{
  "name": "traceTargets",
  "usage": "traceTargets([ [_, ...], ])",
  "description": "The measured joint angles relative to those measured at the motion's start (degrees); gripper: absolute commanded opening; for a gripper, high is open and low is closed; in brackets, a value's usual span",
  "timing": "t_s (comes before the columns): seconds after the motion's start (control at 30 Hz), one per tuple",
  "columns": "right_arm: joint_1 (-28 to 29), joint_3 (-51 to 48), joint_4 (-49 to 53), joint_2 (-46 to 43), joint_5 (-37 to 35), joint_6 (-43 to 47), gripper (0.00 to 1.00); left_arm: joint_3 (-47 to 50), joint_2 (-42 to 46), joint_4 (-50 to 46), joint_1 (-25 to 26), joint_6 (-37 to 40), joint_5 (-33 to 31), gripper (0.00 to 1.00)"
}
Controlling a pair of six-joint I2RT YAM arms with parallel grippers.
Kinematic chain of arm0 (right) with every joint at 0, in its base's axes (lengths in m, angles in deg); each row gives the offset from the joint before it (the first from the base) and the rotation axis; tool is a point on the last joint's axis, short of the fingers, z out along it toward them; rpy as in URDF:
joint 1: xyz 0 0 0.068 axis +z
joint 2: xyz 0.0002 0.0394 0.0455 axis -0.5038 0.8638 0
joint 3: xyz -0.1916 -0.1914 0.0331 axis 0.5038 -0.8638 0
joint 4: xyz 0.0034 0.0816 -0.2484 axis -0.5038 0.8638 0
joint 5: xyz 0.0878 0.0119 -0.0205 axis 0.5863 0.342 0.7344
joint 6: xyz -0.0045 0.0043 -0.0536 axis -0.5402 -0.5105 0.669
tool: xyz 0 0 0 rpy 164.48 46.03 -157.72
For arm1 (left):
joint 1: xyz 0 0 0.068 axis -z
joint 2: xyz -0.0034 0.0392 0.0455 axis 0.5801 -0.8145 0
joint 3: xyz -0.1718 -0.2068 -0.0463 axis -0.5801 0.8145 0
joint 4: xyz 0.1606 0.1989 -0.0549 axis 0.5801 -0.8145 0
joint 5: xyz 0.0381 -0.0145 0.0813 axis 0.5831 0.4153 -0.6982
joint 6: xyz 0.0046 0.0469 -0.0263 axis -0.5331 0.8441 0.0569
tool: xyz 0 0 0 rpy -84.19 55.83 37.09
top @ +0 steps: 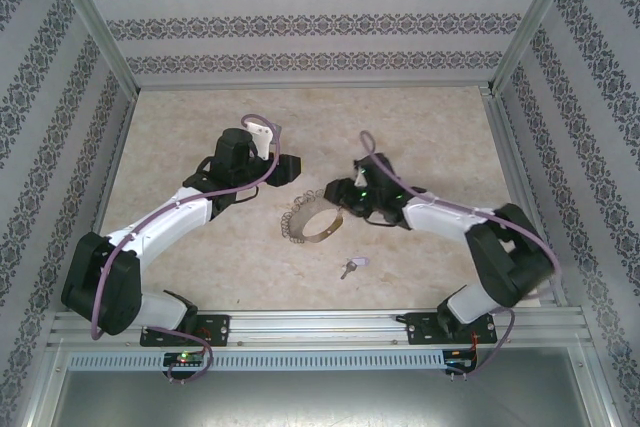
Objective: Put the keys on the keyring
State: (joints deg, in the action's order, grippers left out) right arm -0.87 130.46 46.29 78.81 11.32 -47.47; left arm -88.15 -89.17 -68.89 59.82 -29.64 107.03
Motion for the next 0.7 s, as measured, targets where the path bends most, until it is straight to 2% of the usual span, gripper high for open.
traceTargets([
  [0.17,-8.0,3.0,5.4,-3.6,-0.9,5.6,0.54,0.0,-3.4,0.0,0.3,0.0,4.9,0.62],
  [0.3,-12.0,3.6,8.0,-3.3,-0.6,9.4,0.63,-1.3,-8.9,-1.2,3.1,0.6,7.3,0.62],
  [0.33,-12.9,3.6,8.5,-3.0,-0.4,10.3,0.70,-2.2,-10.4,-1.9,4.3,1.2,7.8,0.62],
  [0.37,-13.7,3.7,9.1,-2.7,-0.4,11.3,0.90,-3.1,-11.7,-2.4,5.6,1.5,8.4,0.60],
  [0.4,-14.4,3.7,9.5,-2.4,-0.3,11.9,0.98,-4.0,-12.9,-2.8,6.8,1.9,8.9,0.58],
  [0.53,-16.8,3.7,10.3,-2.0,-0.4,14.7,0.98,-8.0,-17.0,-4.0,10.4,3.1,10.7,0.51],
  [0.7,-19.9,3.1,9.9,-4.6,-2.8,14.7,0.98,-9.8,-20.5,-4.0,11.3,2.6,11.9,0.46],
])
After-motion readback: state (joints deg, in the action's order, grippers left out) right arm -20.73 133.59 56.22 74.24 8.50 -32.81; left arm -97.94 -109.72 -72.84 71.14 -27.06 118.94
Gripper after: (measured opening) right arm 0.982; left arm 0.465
